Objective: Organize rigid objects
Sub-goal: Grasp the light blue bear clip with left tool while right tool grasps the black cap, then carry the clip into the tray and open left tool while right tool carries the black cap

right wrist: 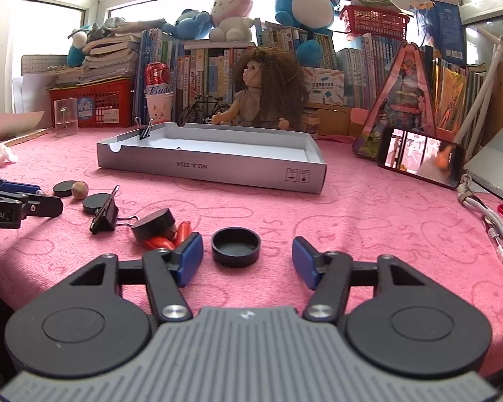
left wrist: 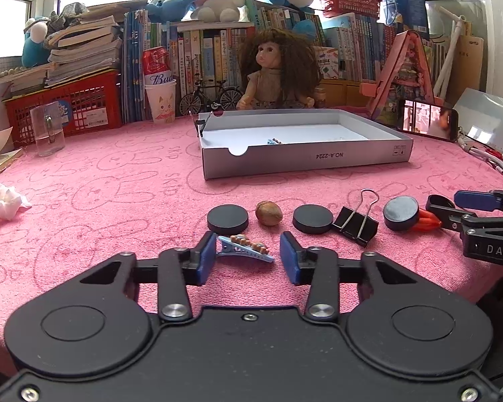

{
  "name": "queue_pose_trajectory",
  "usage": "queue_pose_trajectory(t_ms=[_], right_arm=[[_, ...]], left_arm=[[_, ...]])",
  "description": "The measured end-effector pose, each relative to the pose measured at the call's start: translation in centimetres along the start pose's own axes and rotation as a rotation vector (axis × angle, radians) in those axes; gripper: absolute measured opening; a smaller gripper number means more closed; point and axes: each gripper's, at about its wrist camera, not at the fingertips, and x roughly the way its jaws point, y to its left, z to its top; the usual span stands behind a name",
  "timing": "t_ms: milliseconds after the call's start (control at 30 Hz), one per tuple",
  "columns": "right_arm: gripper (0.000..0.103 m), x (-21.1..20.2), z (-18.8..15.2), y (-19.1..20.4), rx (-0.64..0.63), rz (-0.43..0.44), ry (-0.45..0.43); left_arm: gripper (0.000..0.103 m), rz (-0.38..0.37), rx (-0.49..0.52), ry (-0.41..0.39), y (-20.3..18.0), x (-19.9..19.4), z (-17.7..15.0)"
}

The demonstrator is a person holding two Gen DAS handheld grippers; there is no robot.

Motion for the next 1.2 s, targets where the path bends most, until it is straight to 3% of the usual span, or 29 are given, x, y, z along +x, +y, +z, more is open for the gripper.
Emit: queue_pose_trajectory(t_ms=[133,167,567,733,1200], right_arm=[[0.038,-0.1,0.1,0.5,-0.015,0.027,0.0],[0.037,-0.1,0.1,0.6,-0.019,0.031,0.0],[0.037,0.6,1.6,0.2,0.007,0.023,-0.013],[0.037,1.2,3.3,-0.4,0.031,0.008,-0.035],[0.037,5.2,6.9,-3.8,0.189,-0.026,0.015]], left_arm=[[0.035,0.006,0.004,-0.001,-0.3,-0.1,0.0],[0.035,0.004,0.0,0.002,-0.3,0.0,0.1],[0.035,-0.025,-0.083,-0.033,-0.1,-0.3,2.4],[0.035,-0.031,-0.07,-0.066,-0.6,0.2,4.4],[0.035,-0.038,-0.125,-0.033,-0.1,4.6,9.6]])
